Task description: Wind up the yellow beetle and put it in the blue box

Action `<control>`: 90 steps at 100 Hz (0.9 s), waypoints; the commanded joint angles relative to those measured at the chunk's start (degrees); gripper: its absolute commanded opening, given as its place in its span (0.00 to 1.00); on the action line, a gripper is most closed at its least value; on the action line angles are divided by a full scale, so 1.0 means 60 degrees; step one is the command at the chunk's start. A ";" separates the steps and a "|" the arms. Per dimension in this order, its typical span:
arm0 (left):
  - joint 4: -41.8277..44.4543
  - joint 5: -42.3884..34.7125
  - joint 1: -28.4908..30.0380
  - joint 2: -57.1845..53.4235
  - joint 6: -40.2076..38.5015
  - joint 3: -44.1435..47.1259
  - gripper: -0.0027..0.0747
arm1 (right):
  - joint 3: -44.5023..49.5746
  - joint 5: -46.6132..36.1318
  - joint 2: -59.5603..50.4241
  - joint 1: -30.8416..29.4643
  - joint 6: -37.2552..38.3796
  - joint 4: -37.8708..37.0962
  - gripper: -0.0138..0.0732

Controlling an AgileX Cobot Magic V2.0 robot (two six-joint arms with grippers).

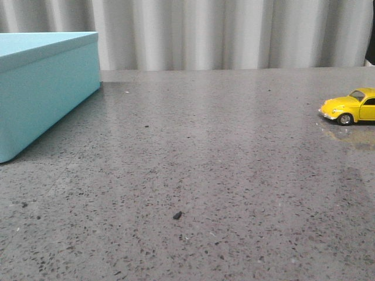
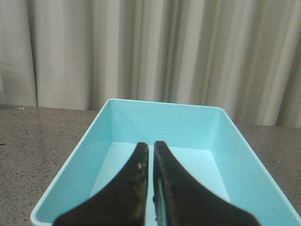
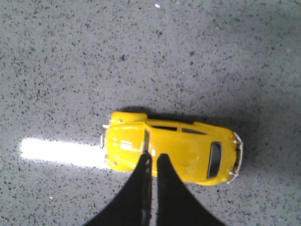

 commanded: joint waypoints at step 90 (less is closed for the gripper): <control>0.0035 -0.0809 0.0009 0.0162 -0.0021 -0.0336 0.01 | -0.0943 0.0722 0.0534 0.0467 0.0588 -0.0768 0.09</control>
